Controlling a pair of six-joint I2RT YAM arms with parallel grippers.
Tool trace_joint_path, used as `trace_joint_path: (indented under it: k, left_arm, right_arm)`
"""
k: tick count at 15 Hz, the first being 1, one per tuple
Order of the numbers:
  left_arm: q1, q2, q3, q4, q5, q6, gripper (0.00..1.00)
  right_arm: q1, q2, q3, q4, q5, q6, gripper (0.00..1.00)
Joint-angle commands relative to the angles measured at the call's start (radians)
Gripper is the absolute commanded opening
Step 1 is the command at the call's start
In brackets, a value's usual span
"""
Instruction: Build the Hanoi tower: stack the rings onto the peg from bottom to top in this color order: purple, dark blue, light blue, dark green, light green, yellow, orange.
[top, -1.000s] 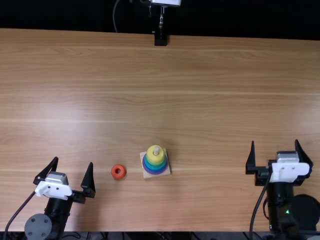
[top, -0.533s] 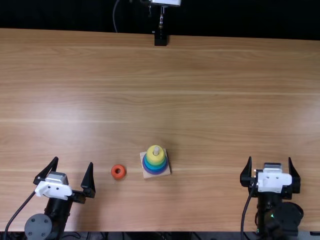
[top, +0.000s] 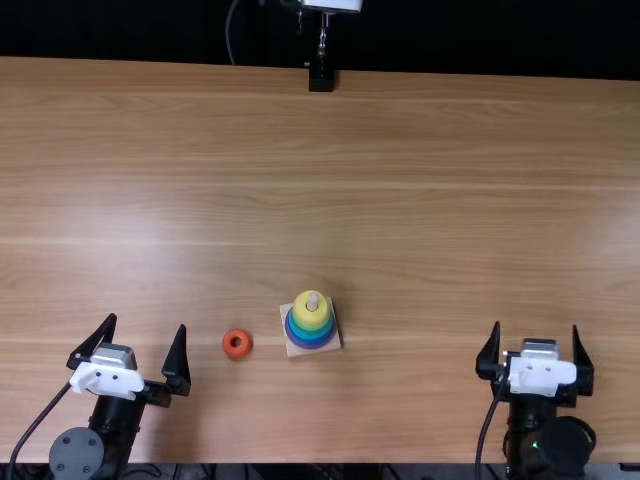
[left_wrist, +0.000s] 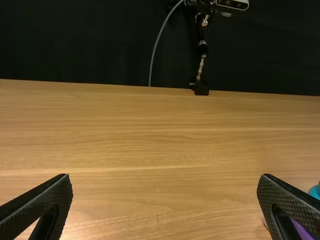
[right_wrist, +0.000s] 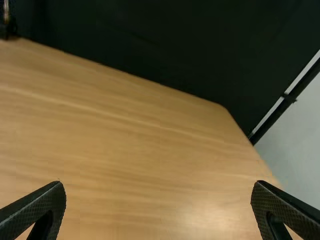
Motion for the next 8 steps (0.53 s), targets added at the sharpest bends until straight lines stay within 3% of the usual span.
trace_joint_path:
  k: [1,2,3,4,5,8]
  left_arm:
    - [0.011,-0.012,-0.03,0.003,0.0,0.008,1.0]
    - [0.011,-0.012,-0.03,0.003,0.0,0.008,1.0]
    - [0.011,-0.012,-0.03,0.003,0.0,0.008,1.0]
    - [0.011,-0.012,-0.03,0.003,0.0,0.008,1.0]
    - [0.011,-0.012,-0.03,0.003,0.0,0.008,1.0]
    - [0.011,-0.012,-0.03,0.003,0.0,0.008,1.0]
  right_arm:
    - [0.004,-0.068,-0.035,0.009,0.011,0.023,1.0]
    - [0.002,-0.108,-0.045,0.007,0.001,0.103,1.0]
    - [0.004,-0.132,-0.051,0.005,-0.023,0.22,1.0]
    - [0.004,-0.14,-0.071,0.007,-0.037,0.307,1.0]
    - [0.004,-0.14,-0.071,-0.002,-0.037,0.329,1.0]
    - [0.007,-0.142,-0.073,-0.007,-0.035,0.333,1.0]
